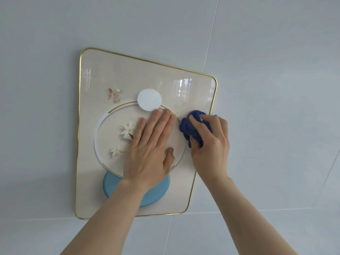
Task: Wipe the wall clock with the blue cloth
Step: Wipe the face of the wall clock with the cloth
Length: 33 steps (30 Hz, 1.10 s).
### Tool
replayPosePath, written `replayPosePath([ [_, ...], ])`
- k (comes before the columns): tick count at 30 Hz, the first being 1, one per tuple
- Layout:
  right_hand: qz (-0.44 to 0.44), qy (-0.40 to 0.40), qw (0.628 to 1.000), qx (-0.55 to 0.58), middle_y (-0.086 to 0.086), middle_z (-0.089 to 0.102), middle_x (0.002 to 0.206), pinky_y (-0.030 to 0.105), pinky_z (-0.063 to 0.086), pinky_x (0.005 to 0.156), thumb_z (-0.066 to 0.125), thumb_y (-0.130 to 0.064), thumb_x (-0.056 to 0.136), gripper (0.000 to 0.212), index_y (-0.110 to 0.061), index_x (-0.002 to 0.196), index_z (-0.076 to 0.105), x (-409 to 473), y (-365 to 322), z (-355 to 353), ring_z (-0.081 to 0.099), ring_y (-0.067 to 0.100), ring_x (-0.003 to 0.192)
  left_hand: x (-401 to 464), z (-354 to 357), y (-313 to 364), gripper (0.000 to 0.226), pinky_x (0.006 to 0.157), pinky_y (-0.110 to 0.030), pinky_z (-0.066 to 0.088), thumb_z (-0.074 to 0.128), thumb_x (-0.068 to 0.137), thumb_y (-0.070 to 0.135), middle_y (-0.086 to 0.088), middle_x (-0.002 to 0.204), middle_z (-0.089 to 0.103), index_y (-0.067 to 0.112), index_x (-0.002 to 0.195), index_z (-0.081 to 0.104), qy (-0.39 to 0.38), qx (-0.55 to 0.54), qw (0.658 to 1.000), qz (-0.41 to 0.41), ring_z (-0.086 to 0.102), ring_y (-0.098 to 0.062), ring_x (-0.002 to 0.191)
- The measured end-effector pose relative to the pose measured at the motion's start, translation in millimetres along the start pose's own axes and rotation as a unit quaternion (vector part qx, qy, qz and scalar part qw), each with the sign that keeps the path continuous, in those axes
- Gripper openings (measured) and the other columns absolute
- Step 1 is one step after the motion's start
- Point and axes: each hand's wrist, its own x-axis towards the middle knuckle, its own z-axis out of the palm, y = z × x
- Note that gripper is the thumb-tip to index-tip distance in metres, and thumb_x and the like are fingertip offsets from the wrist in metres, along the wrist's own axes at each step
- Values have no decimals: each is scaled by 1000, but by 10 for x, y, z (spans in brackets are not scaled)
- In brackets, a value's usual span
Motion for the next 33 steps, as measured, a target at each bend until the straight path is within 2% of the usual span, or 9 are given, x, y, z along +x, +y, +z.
replayPosePath([
  [8, -13, 21, 1000, 14, 16, 66, 113, 52, 53, 81, 66, 11, 75, 42, -4, 114, 74, 325, -141, 36, 55, 36, 106, 1, 19, 16, 85, 135, -46, 4, 45, 98, 38, -5, 179, 7, 11, 169, 8, 9, 1, 1000, -6, 3, -22, 166],
  [13, -17, 38, 999, 6, 14, 66, 111, 49, 52, 79, 62, 12, 73, 44, -6, 112, 74, 433, -160, 62, 54, 35, 105, -4, 25, 11, 85, 135, -46, 3, 44, 98, 39, -5, 179, 5, 12, 170, 6, 9, 4, 1000, -6, 1, -21, 166],
  [21, 37, 12, 999, -24, 15, 66, 105, 34, 47, 73, 67, 20, 69, 47, -4, 109, 75, -98, -23, -38, 54, 35, 100, 4, -24, 18, 85, 135, -45, 5, 48, 98, 38, -3, 179, 7, 13, 170, 11, 14, -18, 1000, -6, 3, -19, 166],
  [25, 82, 26, 996, -10, 13, 64, 104, 19, 33, 75, 65, 17, 73, 43, -6, 108, 75, 122, -147, -44, 53, 34, 99, -5, -31, 11, 85, 135, -45, 3, 48, 98, 37, -3, 179, 7, 13, 170, 10, 9, -19, 1000, -8, 3, -20, 166],
  [27, 94, 46, 995, 3, 13, 63, 104, 18, 33, 76, 65, 14, 77, 41, -7, 111, 75, 358, -218, -22, 52, 33, 99, 1, -29, 13, 85, 135, -45, 3, 48, 98, 37, -3, 179, 7, 13, 170, 10, 8, -29, 1000, -5, 2, -19, 166],
  [31, 47, 38, 998, -4, 14, 65, 106, 19, 33, 78, 64, 13, 75, 39, -4, 109, 75, 544, -280, -10, 53, 34, 101, 4, -12, 20, 85, 135, -45, 0, 47, 98, 36, -3, 180, 4, 14, 170, 7, 7, -35, 999, -8, 0, -20, 166],
  [33, 6, 15, 1000, -1, 14, 66, 107, 26, 40, 79, 66, 14, 75, 40, -4, 110, 75, 451, -266, -29, 55, 35, 103, 4, -8, 25, 85, 135, -45, 0, 46, 98, 37, -3, 180, 5, 13, 170, 7, 9, -34, 999, -8, 0, -20, 166],
])
